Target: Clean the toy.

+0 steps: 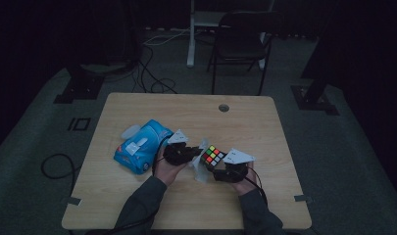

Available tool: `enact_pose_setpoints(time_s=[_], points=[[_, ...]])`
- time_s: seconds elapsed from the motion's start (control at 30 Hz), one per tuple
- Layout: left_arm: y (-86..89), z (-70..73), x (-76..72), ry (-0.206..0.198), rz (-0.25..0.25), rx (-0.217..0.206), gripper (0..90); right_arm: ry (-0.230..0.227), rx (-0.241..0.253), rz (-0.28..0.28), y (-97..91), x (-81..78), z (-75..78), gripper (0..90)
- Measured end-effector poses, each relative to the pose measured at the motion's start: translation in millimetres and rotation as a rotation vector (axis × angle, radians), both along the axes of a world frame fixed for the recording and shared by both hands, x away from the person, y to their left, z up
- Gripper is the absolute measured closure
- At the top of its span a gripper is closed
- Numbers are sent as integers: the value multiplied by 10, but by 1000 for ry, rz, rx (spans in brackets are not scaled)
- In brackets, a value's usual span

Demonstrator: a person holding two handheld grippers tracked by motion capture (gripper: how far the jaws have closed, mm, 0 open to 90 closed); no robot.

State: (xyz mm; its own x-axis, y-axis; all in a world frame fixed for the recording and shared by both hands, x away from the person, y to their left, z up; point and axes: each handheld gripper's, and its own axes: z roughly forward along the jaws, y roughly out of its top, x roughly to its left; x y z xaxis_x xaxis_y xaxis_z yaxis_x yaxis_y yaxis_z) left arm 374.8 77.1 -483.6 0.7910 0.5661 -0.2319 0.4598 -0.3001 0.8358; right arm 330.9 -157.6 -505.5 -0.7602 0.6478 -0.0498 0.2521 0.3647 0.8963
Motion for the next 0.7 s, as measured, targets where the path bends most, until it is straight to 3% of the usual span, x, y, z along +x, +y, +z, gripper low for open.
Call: enact_pose_setpoints(time_s=[0.53, 0.7], points=[[62, -258, -75, 54, 10, 45, 869, 3, -2, -10, -15, 9, -5, 344], [55, -295, -153, 39, 7, 80, 869, 5, 5, -26, -29, 19, -3, 344]])
